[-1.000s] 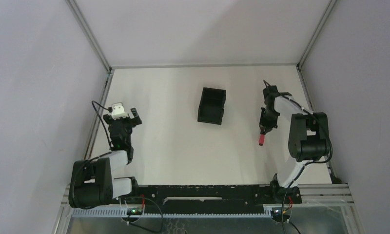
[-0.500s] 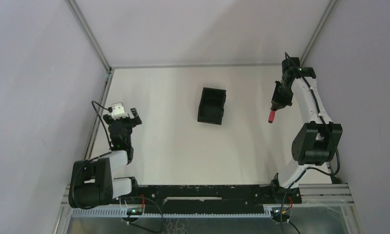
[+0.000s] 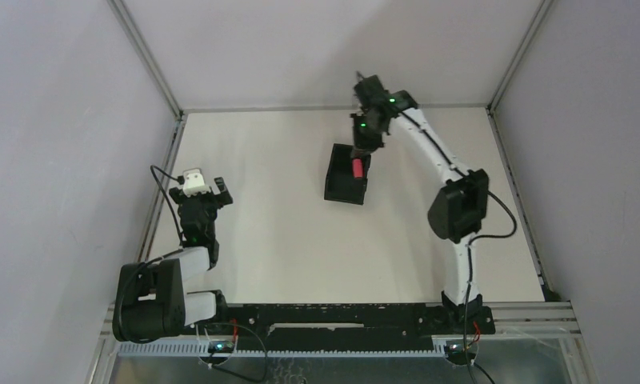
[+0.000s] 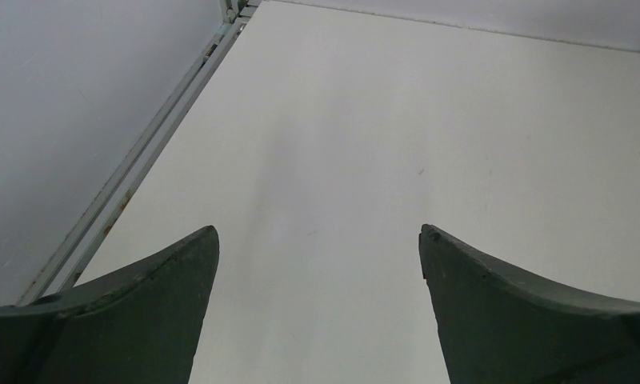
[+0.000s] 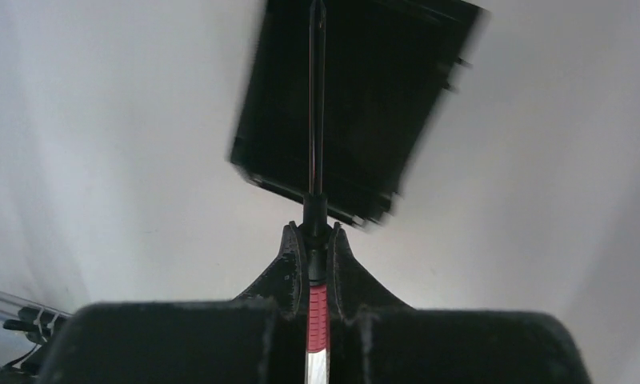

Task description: Put the screwdriver in the bin

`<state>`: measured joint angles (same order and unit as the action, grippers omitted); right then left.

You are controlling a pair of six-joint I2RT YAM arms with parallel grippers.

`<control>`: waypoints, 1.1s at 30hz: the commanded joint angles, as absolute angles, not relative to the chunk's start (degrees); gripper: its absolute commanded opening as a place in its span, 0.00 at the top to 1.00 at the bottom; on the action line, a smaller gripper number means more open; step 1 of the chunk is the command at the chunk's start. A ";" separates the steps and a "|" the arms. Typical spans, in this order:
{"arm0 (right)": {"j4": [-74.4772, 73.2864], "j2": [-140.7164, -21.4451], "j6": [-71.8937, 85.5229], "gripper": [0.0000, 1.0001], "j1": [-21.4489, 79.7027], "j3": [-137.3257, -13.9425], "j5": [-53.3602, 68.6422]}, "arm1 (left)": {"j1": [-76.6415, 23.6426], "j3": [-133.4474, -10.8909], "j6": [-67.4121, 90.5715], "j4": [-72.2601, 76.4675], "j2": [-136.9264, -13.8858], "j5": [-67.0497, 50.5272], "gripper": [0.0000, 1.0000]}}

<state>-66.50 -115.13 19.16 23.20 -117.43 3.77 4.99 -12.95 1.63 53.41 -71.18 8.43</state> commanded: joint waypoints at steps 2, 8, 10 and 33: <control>-65.42 -123.07 16.02 1.00 28.99 -128.94 0.17 | 4.57 -13.58 2.08 54.76 -70.29 8.75 0.00; -60.97 -127.01 10.92 1.00 31.86 -124.92 -4.69 | 4.57 -13.54 2.10 54.76 -70.29 8.71 0.00; -59.91 -128.11 9.81 1.00 32.52 -123.26 -6.82 | 4.57 -13.57 2.06 54.76 -70.30 8.75 0.00; -53.62 -121.92 11.33 0.55 34.27 -118.46 -14.44 | 4.57 -13.61 2.03 54.76 -70.28 8.72 0.00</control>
<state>-55.92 -131.26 10.79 33.56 -118.10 -11.35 4.99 -12.95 1.63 53.41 -71.18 8.43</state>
